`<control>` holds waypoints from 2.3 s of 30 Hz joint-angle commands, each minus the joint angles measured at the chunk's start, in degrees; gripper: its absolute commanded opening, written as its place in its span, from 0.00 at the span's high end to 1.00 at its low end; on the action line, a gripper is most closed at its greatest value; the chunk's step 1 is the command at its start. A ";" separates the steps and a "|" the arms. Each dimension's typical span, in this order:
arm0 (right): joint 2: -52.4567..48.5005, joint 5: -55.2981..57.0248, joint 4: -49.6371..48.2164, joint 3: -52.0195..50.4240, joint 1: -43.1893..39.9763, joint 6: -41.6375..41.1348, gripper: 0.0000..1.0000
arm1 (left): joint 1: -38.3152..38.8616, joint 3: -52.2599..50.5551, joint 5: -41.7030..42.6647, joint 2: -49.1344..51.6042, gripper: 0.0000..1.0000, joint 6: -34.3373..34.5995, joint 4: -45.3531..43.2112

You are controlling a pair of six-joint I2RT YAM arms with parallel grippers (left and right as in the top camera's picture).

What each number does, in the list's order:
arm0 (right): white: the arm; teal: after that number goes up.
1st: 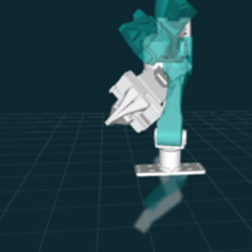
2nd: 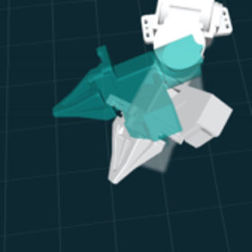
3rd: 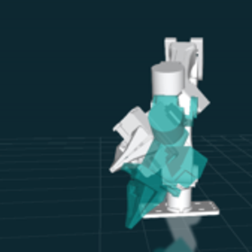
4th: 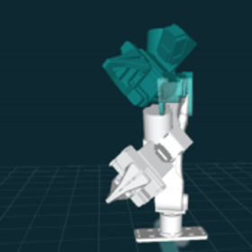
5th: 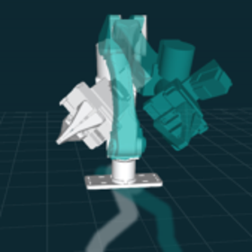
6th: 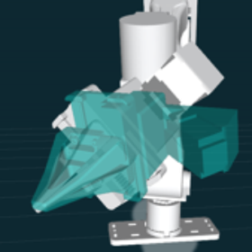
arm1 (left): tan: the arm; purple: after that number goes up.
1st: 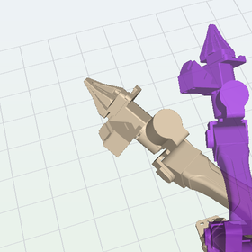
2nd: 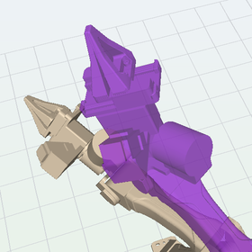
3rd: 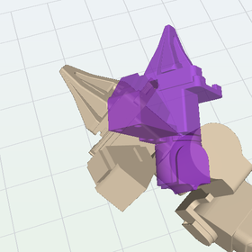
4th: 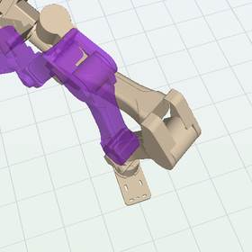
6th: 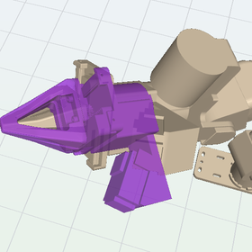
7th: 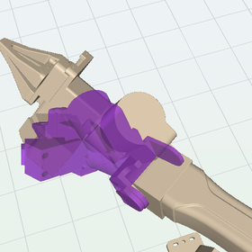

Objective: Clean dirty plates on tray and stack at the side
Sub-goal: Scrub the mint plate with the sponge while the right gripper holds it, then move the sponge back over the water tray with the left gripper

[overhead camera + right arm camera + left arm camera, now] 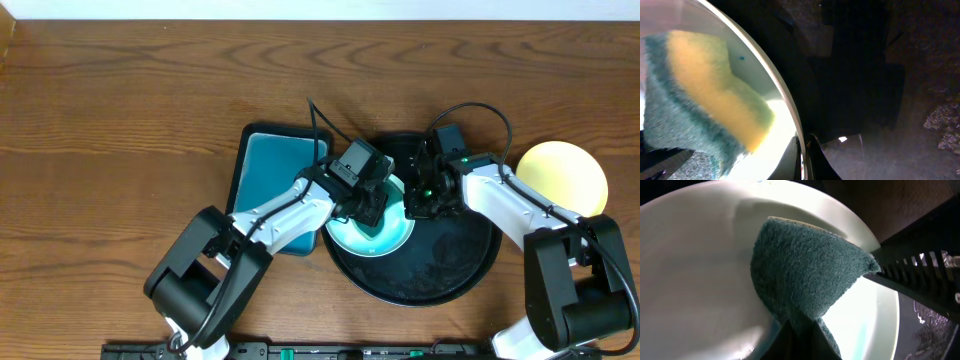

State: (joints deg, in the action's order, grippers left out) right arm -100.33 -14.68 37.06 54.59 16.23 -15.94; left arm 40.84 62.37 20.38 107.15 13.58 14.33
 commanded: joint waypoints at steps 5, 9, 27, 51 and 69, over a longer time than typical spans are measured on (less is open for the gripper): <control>-1.55 -0.13 0.94 -1.46 1.51 -0.37 0.99 | 0.22 -0.20 -18.80 2.91 0.93 6.49 0.15; -1.55 -0.13 0.94 -1.46 1.51 -0.37 0.99 | 0.22 1.70 -27.12 2.73 0.93 6.47 5.29; -1.55 -0.13 1.33 -1.46 1.51 -0.35 0.99 | 1.57 3.78 -8.74 -2.67 0.93 14.84 14.12; -1.55 -0.13 1.57 -1.46 1.51 -0.35 0.99 | 1.11 3.54 -13.55 3.08 0.93 14.60 3.39; -1.55 -0.11 1.25 -1.46 1.49 -0.35 0.99 | -3.17 3.56 -19.58 -9.20 0.93 11.76 20.50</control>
State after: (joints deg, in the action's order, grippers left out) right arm -100.33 -14.61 37.45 54.59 16.32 -16.10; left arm 38.46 66.70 4.51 102.87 26.55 33.08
